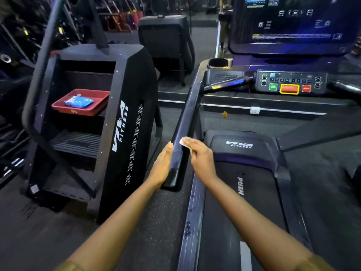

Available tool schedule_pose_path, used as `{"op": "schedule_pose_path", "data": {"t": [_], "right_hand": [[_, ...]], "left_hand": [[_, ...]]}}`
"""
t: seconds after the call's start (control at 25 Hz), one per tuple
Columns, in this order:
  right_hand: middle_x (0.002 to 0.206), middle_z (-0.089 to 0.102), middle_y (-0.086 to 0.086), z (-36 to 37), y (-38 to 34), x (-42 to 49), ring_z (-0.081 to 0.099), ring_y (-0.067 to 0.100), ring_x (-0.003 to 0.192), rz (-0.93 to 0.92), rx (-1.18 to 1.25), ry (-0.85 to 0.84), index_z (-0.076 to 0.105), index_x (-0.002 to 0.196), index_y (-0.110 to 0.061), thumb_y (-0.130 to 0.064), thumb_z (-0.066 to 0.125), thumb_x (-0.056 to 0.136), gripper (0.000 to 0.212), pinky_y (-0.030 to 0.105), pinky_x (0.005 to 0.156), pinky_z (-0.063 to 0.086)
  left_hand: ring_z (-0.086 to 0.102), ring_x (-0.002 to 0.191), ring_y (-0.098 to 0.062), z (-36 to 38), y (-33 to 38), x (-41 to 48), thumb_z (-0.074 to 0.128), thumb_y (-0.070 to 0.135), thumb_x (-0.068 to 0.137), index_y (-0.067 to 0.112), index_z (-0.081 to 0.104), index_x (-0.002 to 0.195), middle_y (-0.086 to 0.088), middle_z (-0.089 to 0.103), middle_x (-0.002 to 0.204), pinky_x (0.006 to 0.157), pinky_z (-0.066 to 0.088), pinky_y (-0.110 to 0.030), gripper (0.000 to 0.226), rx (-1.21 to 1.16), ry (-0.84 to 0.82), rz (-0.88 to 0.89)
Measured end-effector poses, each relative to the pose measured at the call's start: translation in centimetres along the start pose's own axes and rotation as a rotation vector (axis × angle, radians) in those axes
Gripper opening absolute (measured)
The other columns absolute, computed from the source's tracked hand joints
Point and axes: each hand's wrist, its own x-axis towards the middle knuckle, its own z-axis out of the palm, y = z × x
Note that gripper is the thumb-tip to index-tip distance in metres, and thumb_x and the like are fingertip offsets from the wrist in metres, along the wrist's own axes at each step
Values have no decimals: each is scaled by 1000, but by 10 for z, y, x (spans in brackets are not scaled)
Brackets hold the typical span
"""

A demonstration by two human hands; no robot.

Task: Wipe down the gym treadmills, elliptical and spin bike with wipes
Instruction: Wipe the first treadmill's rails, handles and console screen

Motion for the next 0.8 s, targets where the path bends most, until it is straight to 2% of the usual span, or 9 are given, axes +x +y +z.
{"op": "schedule_pose_path", "data": {"t": [0.08,0.12,0.2,0.32,0.4,0.48,0.6,0.68,0.8], "right_hand": [[110,68,7,13,-1,-7,63,21,102,-60,-129,8,71,104,-6,1,53,82,29,32,93,48],[110,68,7,17,-5,-18,63,21,99,-119,-193,12,71,105,-6,-5,52,84,29,28,92,48],[111,67,6,16,-13,-46,59,17,97,-221,-258,17,69,111,-7,-10,48,86,32,18,89,42],[113,67,3,9,-26,-86,57,11,101,-237,-179,18,68,112,-9,-8,45,86,35,14,93,41],[111,68,-1,4,-34,-99,59,5,104,-99,-3,40,70,107,-11,1,46,83,37,13,95,41],[109,69,-4,1,-34,-87,60,-1,103,156,153,154,72,104,-12,11,48,80,41,11,93,43],[115,66,-3,7,-28,-48,57,1,107,461,235,242,68,112,-13,12,44,84,44,5,92,40],[120,64,0,20,-31,-42,55,4,111,469,238,221,65,117,-10,10,43,87,42,-2,89,34],[118,65,2,32,-40,-71,57,2,110,375,219,266,65,116,-8,13,45,86,42,3,93,36]], "left_hand": [[40,134,-8,1,-6,4,35,93,64,28,42,143,5,44,146,117,26,-39,102,-40,1,-4],[40,134,-8,0,-5,3,37,90,66,27,43,143,3,45,146,117,27,-38,100,-55,-9,2],[38,135,-10,-1,1,-1,37,80,79,26,38,145,1,42,147,117,25,-38,85,-57,-37,15],[28,140,-10,-1,2,-1,29,53,98,21,31,148,3,32,152,118,17,-31,59,-13,-20,36],[26,141,-10,-2,1,0,26,48,100,19,30,149,3,29,154,119,16,-31,56,-1,-22,60],[23,143,-11,-2,-2,1,26,49,99,19,26,150,3,26,155,118,15,-30,59,39,-33,63],[21,144,-14,-2,-2,3,26,57,96,22,21,152,1,23,157,114,16,-31,66,130,-58,65],[21,144,-17,-1,-1,2,26,54,98,23,19,152,-1,22,157,113,17,-31,64,147,-52,68],[23,143,-19,-1,-2,3,29,52,99,22,19,152,-2,22,157,112,18,-32,62,166,-44,78]]}}
